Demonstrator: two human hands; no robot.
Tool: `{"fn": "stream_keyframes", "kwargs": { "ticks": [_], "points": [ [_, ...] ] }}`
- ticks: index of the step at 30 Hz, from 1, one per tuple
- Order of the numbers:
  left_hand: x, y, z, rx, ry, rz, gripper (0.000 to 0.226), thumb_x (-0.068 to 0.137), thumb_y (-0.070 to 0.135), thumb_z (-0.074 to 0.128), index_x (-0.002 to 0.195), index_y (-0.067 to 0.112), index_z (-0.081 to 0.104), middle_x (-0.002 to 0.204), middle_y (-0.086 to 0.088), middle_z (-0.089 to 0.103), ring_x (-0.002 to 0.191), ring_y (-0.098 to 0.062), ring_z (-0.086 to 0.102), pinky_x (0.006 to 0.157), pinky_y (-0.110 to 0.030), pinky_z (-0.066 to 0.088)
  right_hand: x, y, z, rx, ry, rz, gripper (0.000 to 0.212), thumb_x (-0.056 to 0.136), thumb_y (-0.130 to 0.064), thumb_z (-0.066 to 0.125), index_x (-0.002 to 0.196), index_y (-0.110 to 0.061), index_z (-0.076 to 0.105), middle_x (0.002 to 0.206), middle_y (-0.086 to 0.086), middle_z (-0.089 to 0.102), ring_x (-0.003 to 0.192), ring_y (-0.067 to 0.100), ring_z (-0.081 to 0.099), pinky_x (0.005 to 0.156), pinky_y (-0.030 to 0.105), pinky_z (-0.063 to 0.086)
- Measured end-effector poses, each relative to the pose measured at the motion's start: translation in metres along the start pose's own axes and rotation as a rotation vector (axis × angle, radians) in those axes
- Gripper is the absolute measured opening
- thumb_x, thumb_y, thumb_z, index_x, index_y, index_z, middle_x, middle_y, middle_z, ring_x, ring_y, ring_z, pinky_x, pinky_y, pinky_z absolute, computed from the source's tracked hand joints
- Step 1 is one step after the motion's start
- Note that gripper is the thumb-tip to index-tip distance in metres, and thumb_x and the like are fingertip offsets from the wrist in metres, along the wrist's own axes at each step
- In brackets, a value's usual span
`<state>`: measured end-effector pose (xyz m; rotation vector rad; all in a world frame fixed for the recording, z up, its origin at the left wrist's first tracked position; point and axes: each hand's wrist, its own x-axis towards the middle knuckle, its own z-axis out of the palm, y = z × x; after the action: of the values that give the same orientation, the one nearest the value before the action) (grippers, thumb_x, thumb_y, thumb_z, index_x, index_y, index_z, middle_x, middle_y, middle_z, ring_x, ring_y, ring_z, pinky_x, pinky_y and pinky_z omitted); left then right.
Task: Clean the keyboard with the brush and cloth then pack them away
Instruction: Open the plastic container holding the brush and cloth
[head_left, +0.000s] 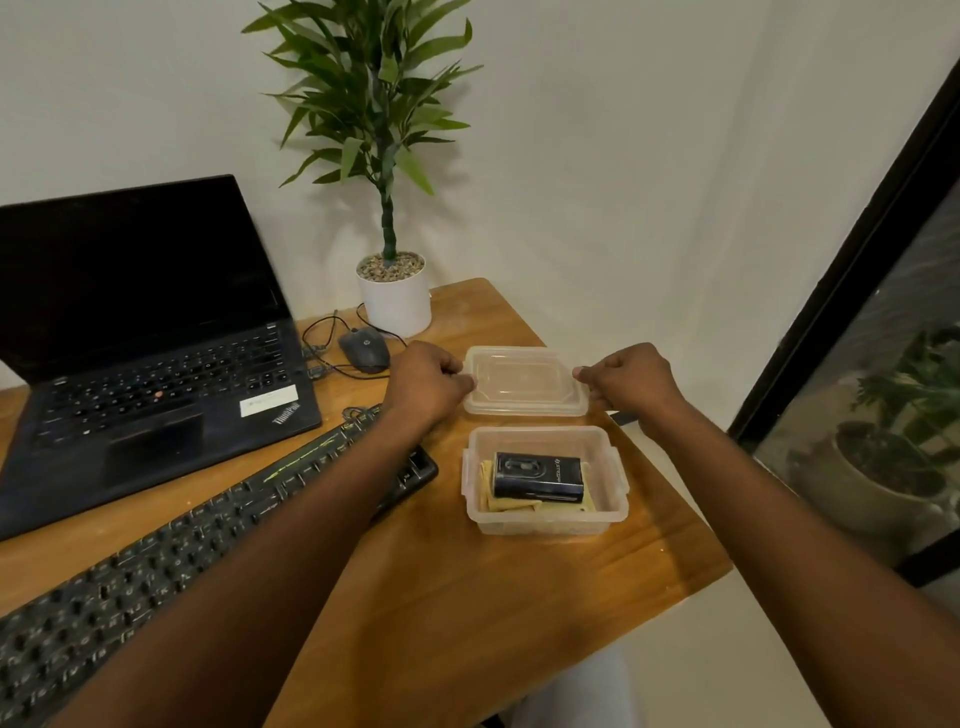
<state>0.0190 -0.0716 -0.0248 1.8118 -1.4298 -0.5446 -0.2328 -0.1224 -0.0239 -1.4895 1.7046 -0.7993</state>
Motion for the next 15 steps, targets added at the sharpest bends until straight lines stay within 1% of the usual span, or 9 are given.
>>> {"fn": "stream_keyframes", "kwargs": {
  "ticks": [1, 3, 5, 8, 11, 13, 15],
  "points": [
    [0.003, -0.003, 0.003, 0.032, -0.009, -0.002, 0.012, 0.084, 0.015, 0.083, 0.090, 0.005, 0.080, 0.085, -0.006, 0.075, 0.081, -0.022, 0.071, 0.077, -0.040, 0.061, 0.004, 0.003, 0.004, -0.013, -0.008, 0.015, 0.026, 0.090, -0.030, 0.085, 0.095, -0.005, 0.080, 0.094, 0.012, 0.078, 0.089, 0.030, 0.076, 0.085, 0.049, 0.066],
    [0.010, -0.010, 0.008, 0.082, -0.018, -0.007, 0.017, 0.082, 0.016, 0.085, 0.094, 0.005, 0.081, 0.092, -0.007, 0.076, 0.085, -0.021, 0.071, 0.079, -0.038, 0.060, 0.010, 0.008, 0.009, -0.036, -0.011, 0.028, 0.027, 0.089, -0.030, 0.086, 0.097, -0.004, 0.081, 0.095, 0.013, 0.078, 0.089, 0.030, 0.076, 0.085, 0.047, 0.065],
    [0.013, -0.015, 0.012, 0.131, -0.029, -0.003, 0.023, 0.079, 0.017, 0.087, 0.097, 0.005, 0.081, 0.097, -0.006, 0.076, 0.088, -0.020, 0.070, 0.080, -0.037, 0.060, 0.013, 0.013, 0.013, -0.044, -0.005, 0.032, 0.026, 0.087, -0.029, 0.087, 0.094, -0.004, 0.081, 0.091, 0.012, 0.078, 0.085, 0.028, 0.077, 0.088, 0.047, 0.065],
    [0.015, -0.021, 0.016, 0.176, -0.037, 0.009, 0.022, 0.076, 0.016, 0.088, 0.094, 0.006, 0.082, 0.092, -0.005, 0.077, 0.084, -0.019, 0.070, 0.077, -0.038, 0.061, 0.014, 0.015, 0.014, -0.065, 0.007, 0.025, 0.025, 0.085, -0.029, 0.089, 0.085, -0.006, 0.081, 0.083, 0.010, 0.078, 0.079, 0.027, 0.077, 0.088, 0.046, 0.065],
    [0.013, -0.022, 0.017, 0.189, -0.031, 0.027, 0.014, 0.076, 0.015, 0.088, 0.087, 0.009, 0.083, 0.086, -0.003, 0.077, 0.079, -0.018, 0.070, 0.075, -0.037, 0.062, 0.011, 0.016, 0.016, -0.111, 0.033, -0.009, 0.024, 0.084, -0.027, 0.090, 0.078, -0.007, 0.080, 0.075, 0.009, 0.078, 0.072, 0.026, 0.077, 0.083, 0.044, 0.066],
    [0.009, -0.021, 0.017, 0.182, -0.020, 0.039, 0.008, 0.076, 0.014, 0.088, 0.079, 0.011, 0.082, 0.078, -0.001, 0.075, 0.073, -0.016, 0.070, 0.072, -0.037, 0.062, 0.008, 0.016, 0.017, -0.148, 0.043, -0.040, 0.023, 0.086, -0.027, 0.089, 0.079, -0.008, 0.079, 0.078, 0.008, 0.077, 0.072, 0.024, 0.075, 0.077, 0.041, 0.066],
    [0.004, -0.020, 0.015, 0.160, 0.005, 0.042, 0.006, 0.078, 0.015, 0.087, 0.078, 0.012, 0.081, 0.075, 0.000, 0.074, 0.070, -0.013, 0.069, 0.069, -0.035, 0.061, 0.002, 0.013, 0.013, -0.187, 0.056, -0.120, 0.020, 0.089, -0.027, 0.086, 0.081, -0.010, 0.079, 0.084, 0.006, 0.078, 0.073, 0.018, 0.073, 0.068, 0.030, 0.060]
  ]
}}
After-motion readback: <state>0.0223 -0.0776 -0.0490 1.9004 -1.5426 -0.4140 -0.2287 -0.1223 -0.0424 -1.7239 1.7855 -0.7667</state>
